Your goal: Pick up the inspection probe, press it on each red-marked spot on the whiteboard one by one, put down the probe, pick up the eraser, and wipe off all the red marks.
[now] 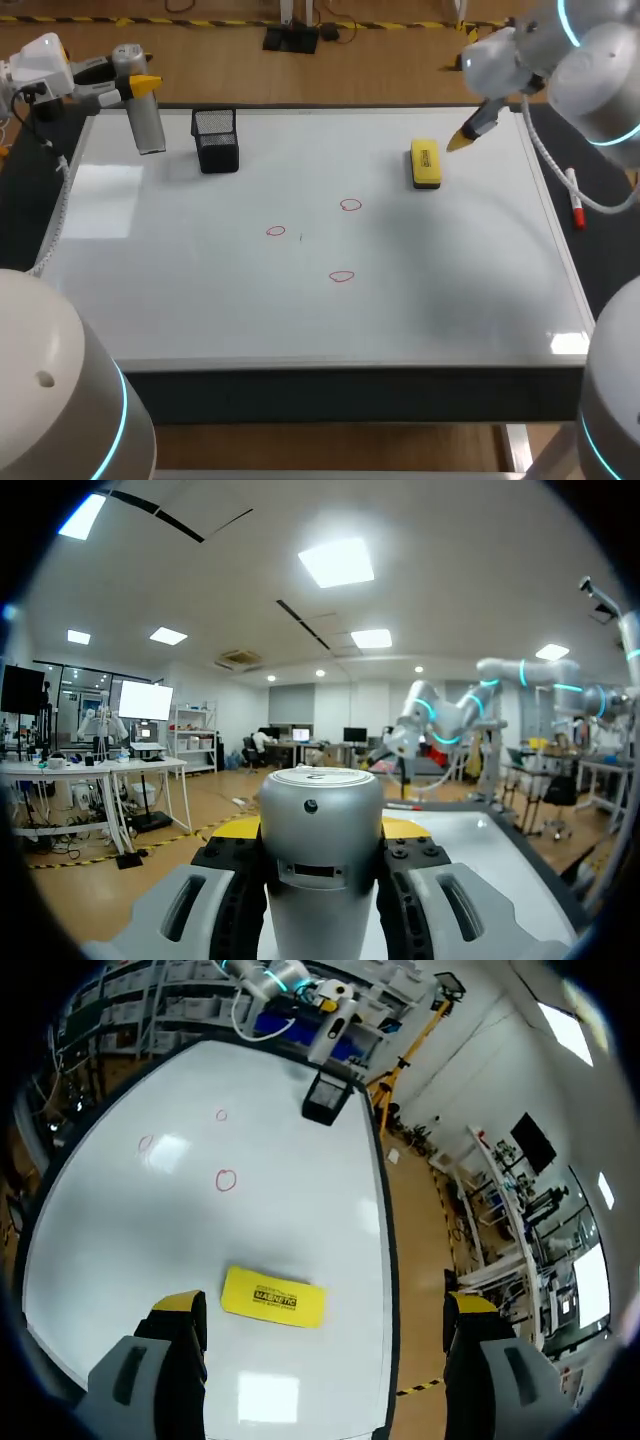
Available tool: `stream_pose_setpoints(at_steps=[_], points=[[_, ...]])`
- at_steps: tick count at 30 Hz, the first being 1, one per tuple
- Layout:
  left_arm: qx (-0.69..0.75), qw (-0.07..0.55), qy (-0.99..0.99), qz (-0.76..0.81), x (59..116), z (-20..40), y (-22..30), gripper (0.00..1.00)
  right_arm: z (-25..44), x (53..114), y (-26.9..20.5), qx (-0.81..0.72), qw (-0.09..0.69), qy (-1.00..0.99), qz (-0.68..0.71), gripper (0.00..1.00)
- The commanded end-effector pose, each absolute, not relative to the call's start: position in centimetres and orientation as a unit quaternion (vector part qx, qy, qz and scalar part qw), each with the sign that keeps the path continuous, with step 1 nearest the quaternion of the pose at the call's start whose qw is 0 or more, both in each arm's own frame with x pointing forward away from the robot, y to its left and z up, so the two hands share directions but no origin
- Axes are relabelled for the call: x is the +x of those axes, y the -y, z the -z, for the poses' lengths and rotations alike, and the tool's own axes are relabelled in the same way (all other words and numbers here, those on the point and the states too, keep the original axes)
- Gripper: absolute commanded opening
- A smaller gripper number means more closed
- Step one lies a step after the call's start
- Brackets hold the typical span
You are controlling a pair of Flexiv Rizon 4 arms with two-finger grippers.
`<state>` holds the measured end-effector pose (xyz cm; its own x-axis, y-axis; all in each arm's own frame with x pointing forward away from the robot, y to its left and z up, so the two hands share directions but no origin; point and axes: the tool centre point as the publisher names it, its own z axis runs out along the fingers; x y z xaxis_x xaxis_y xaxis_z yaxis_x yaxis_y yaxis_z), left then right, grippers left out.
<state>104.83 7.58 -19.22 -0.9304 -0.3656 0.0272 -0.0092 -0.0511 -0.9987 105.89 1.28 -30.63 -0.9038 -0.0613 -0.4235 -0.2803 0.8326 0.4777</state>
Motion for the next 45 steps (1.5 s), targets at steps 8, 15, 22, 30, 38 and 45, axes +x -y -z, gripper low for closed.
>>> stream_pose_setpoints(at_steps=[8,15,22,30,38,45], points=[[-0.139,0.126,-0.678,0.711,104.7,19.1,-7.6,0.0,32.4,106.4,-1.6,-0.588,0.103,-0.795,0.108,1.0],[-0.139,0.126,-0.678,0.711,104.7,19.1,-7.6,0.0,32.6,107.0,-1.3,-0.58,0.133,-0.794,0.123,1.0],[-0.139,0.126,-0.678,0.711,104.7,19.1,-7.6,0.0,32.6,107.0,-1.3,-0.58,0.133,-0.794,0.123,1.0],[-0.139,0.126,-0.678,0.711,104.7,19.1,-7.6,0.0,32.6,107.0,-1.3,-0.58,0.133,-0.794,0.123,1.0],[-0.139,0.126,-0.678,0.711,104.7,19.1,-7.6,0.0,33.8,106.5,-0.8,-0.614,0.104,-0.775,0.108,1.0],[-0.139,0.126,-0.678,0.711,104.7,19.1,-7.6,0.0,35.4,106.1,0.0,-0.634,0.06,-0.769,0.056,1.0]])
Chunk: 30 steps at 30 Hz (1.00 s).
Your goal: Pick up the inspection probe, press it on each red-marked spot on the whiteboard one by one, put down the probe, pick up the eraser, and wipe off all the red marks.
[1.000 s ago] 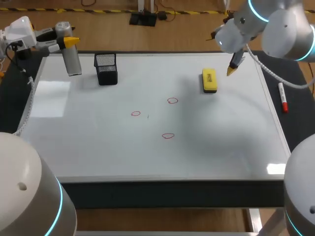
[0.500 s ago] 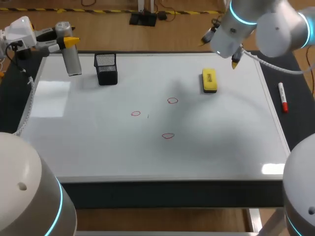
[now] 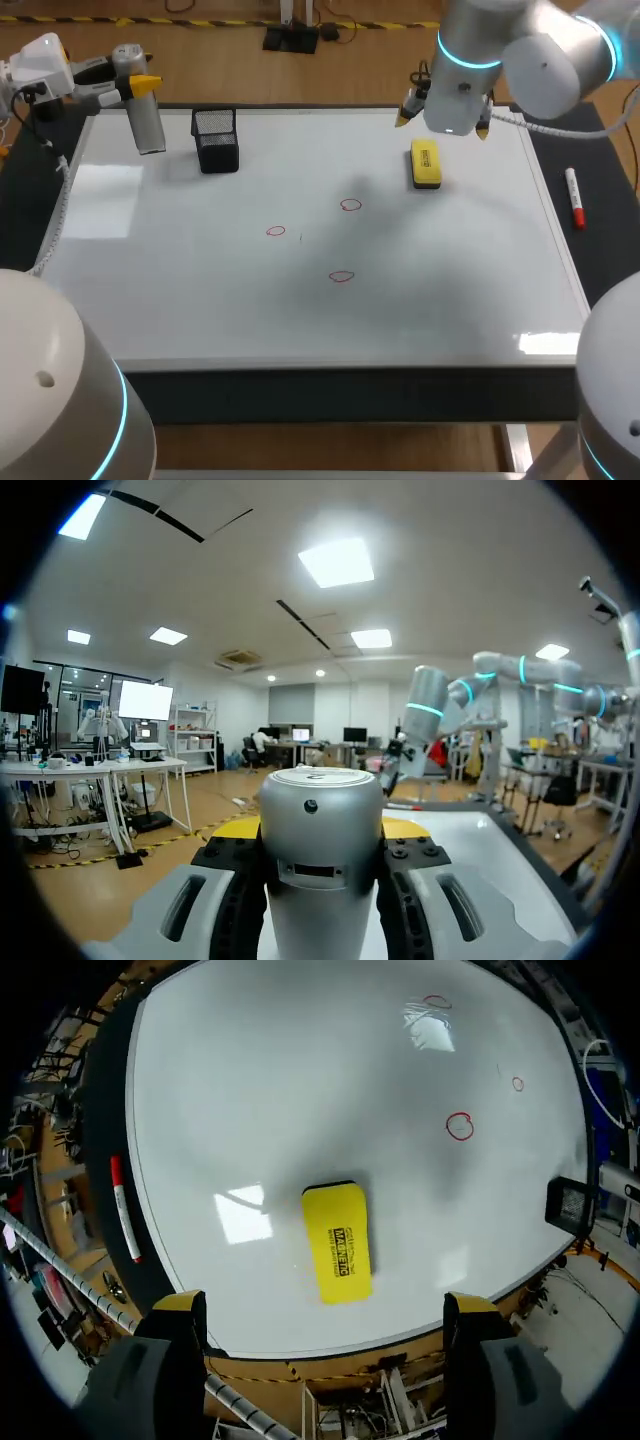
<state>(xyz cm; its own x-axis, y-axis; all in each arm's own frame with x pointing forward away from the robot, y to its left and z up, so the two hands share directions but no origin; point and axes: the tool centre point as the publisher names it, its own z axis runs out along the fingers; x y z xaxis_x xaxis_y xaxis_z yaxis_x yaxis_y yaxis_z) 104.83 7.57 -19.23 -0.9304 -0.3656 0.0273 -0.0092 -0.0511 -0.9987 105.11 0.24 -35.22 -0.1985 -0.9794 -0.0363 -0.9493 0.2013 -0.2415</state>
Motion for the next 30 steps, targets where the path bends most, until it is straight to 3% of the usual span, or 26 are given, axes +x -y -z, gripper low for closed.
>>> stream_pose_setpoints(at_steps=[1,8,30], points=[[-0.139,0.126,-0.678,0.711,104.7,19.1,-7.6,0.0,35.5,106.0,-0.1,-0.636,0.059,-0.768,0.05,1.0],[-0.139,0.126,-0.678,0.711,104.7,19.1,-7.6,0.0,36.6,105.9,-0.5,-0.655,0.04,-0.754,-0.005,1.0],[-0.139,0.126,-0.678,0.711,104.7,19.1,-7.6,0.0,39.8,104.2,-2.8,-0.699,0.021,-0.715,-0.001,1.0]])
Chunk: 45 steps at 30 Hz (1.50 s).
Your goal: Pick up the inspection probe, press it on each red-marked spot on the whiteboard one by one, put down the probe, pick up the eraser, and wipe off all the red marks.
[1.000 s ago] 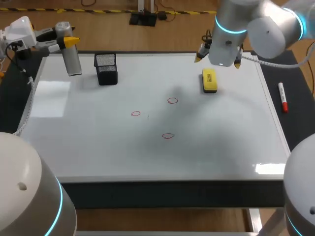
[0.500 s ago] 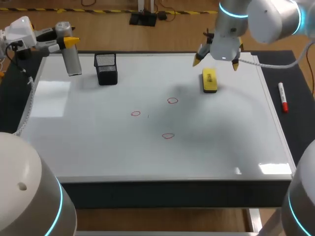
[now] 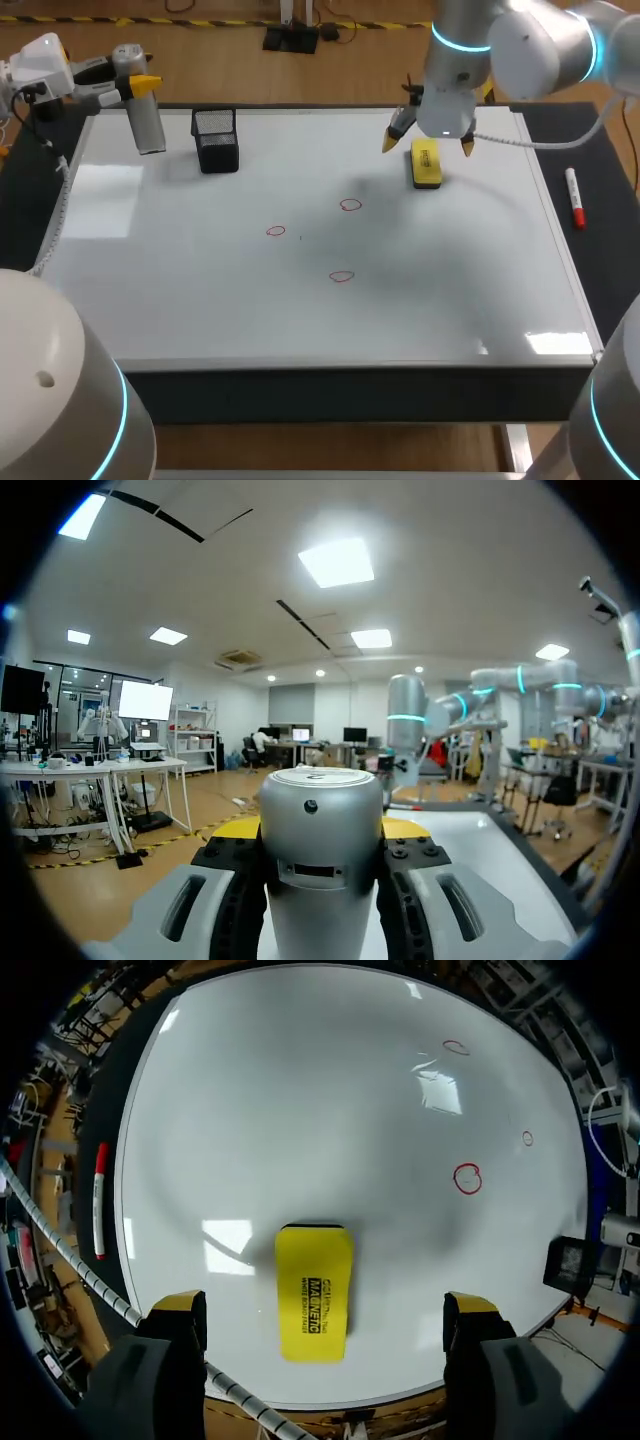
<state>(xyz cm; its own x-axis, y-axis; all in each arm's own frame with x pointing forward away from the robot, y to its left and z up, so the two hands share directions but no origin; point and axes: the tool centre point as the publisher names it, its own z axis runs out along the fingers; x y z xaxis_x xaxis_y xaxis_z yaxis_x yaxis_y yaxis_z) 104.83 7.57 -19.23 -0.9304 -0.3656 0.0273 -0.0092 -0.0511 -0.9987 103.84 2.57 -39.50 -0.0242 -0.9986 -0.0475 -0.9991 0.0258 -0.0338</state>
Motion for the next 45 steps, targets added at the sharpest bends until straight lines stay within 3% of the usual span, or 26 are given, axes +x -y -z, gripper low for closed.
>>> stream_pose_setpoints(at_steps=[1,18,19,25,45], points=[[-0.139,0.126,-0.678,0.711,104.7,19.1,-7.6,0.0,39.9,104.2,-2.7,-0.7,0.019,-0.713,-0.001,1.0],[-0.139,0.126,-0.678,0.711,104.7,19.1,-7.6,0.0,41.4,104.4,-2.3,-0.702,0.004,-0.712,-0.005,1.0],[-0.139,0.126,-0.678,0.711,104.7,19.1,-7.6,0.0,41.4,104.4,-2.3,-0.702,0.004,-0.712,-0.005,0.93],[-0.139,0.126,-0.678,0.711,104.7,19.1,-7.6,0.0,41.8,104.5,-2.1,-0.698,0.0,-0.716,-0.009,0.0],[-0.139,0.126,-0.678,0.711,104.7,19.1,-7.6,0.0,38.4,102.8,0.8,-0.703,0.012,-0.711,0.014,0.0]])
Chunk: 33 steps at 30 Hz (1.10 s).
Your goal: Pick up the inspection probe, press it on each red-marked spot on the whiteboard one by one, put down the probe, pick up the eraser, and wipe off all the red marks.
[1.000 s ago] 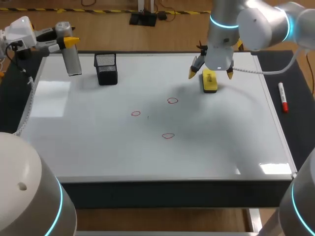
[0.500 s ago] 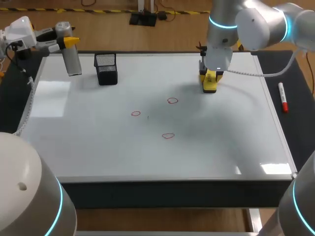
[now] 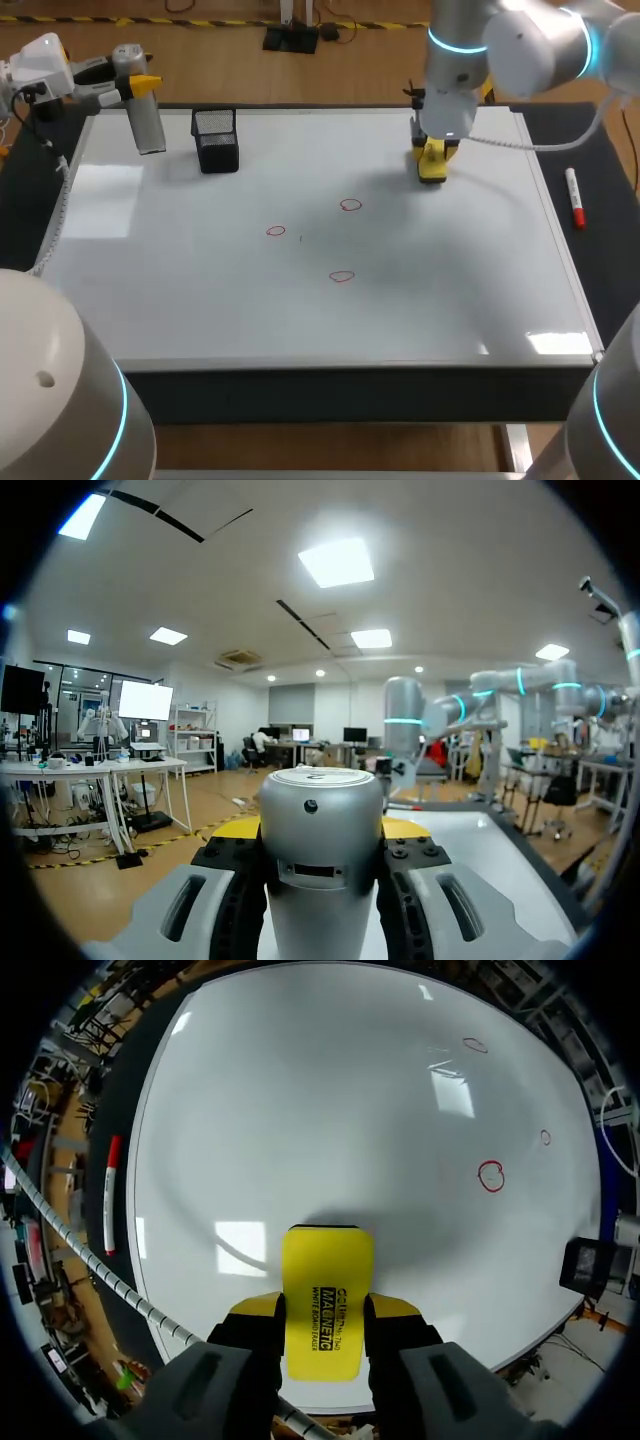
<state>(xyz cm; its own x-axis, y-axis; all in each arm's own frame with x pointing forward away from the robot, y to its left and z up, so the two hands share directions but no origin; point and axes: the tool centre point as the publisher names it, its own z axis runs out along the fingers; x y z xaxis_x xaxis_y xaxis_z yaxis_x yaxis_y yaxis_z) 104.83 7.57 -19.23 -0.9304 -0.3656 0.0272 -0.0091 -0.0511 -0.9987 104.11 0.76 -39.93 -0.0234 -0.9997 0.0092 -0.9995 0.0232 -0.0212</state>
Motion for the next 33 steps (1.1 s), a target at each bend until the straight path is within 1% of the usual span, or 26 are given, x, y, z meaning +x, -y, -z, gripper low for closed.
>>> stream_pose_setpoints(at_steps=[1,14,20,33], points=[[-0.139,0.126,-0.678,0.711,104.7,19.1,-7.6,0.0,38.1,102.6,1.2,-0.704,0.012,-0.71,0.016,0.0],[-0.139,0.126,-0.678,0.711,104.7,19.1,-7.6,0.0,37.7,100.0,6.9,-0.707,0.003,-0.707,0.024,0.0],[-0.139,0.126,-0.678,0.711,104.7,19.1,-7.6,0.0,38.2,98.8,8.7,-0.699,0.0,-0.715,0.018,0.0],[-0.139,0.126,-0.678,0.711,104.7,19.1,-7.6,0.0,38.3,98.3,10.3,-0.684,0.009,-0.729,0.016,0.0]])
